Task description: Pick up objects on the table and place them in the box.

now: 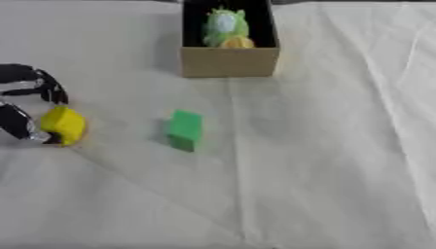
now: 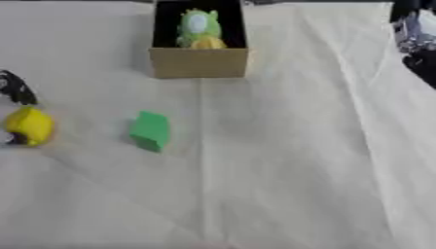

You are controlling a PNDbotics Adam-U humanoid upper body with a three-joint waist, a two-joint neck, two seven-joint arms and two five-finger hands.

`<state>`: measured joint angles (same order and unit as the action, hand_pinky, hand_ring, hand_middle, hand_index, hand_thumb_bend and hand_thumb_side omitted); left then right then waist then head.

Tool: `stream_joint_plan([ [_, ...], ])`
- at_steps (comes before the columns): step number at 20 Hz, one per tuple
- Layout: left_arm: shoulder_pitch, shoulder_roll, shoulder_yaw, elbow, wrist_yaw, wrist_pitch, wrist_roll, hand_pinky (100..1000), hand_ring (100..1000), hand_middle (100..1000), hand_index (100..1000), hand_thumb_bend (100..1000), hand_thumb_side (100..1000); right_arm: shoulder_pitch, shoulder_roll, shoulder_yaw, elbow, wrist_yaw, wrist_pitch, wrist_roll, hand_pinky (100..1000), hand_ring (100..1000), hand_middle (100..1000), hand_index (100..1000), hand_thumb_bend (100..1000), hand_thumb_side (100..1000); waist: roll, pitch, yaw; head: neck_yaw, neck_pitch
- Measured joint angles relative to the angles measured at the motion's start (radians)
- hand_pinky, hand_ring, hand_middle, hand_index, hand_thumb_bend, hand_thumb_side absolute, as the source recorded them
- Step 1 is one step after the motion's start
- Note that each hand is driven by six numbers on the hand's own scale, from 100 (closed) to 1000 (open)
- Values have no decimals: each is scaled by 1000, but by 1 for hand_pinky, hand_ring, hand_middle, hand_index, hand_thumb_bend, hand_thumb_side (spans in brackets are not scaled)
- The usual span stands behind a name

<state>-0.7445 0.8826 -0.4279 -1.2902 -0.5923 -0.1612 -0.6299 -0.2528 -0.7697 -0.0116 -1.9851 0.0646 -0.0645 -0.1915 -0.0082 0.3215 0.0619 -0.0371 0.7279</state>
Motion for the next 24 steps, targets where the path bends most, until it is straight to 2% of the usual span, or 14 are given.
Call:
stream_joint_plan([
  [4, 3, -4, 0, -6, -5, -9, 9, 770, 654, 586, 714, 320, 297, 5, 1, 0, 0, -3, 1, -1, 781, 763, 693, 840, 100, 696, 0, 1, 0, 0, 0],
  [9, 21, 2, 6, -98, 38, -6, 10, 760, 634, 565, 692, 210, 220, 8, 3, -1, 0, -5, 3, -3, 781, 761, 693, 840, 100, 678, -1, 2, -1, 0, 0],
  [16, 6, 15, 45, -196, 83, 40, 20, 764, 640, 578, 708, 165, 177, 14, 9, -6, 0, -6, 3, -3, 784, 762, 694, 841, 100, 667, 1, 2, -4, -1, -3],
  [20, -53, 2, 59, -202, 97, 64, 31, 763, 638, 583, 706, 142, 166, 16, 9, -7, 0, -8, 2, -2, 785, 762, 692, 841, 100, 667, 7, 1, -6, -3, -4],
  [24, -144, -52, 63, -166, 102, 77, 33, 767, 637, 582, 704, 122, 150, 15, 9, -7, 0, -11, 0, 1, 785, 762, 692, 840, 100, 665, 13, 1, -12, -5, -8],
])
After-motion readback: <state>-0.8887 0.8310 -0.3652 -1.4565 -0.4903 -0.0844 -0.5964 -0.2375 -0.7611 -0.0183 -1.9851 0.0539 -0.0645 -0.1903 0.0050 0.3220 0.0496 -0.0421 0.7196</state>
